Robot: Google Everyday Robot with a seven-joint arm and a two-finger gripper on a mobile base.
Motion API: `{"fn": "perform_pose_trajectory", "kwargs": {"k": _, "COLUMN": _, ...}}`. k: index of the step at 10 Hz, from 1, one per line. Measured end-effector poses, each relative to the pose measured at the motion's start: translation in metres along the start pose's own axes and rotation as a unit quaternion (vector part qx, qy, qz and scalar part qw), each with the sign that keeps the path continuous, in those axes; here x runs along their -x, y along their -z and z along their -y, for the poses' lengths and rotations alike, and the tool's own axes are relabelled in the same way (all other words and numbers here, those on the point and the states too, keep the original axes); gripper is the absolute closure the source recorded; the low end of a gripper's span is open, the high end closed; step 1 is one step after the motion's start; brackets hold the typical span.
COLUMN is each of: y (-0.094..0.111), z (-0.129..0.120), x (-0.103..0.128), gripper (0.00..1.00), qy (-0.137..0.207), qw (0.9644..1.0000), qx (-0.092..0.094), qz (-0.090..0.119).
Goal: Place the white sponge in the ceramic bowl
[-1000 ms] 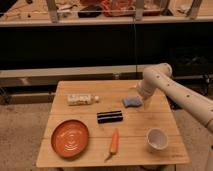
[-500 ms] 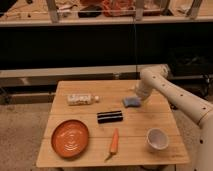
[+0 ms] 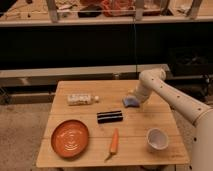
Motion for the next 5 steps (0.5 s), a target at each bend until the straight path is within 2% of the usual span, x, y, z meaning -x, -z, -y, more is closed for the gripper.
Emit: {"fn": "perform_pose_trajectory", "kwargs": {"k": 5, "y": -0.017, "z": -0.011, "x": -0.008, "gripper": 0.2, "qy": -0.008, "qw": 0.9999, "qx": 0.007, "qz": 0.0}}
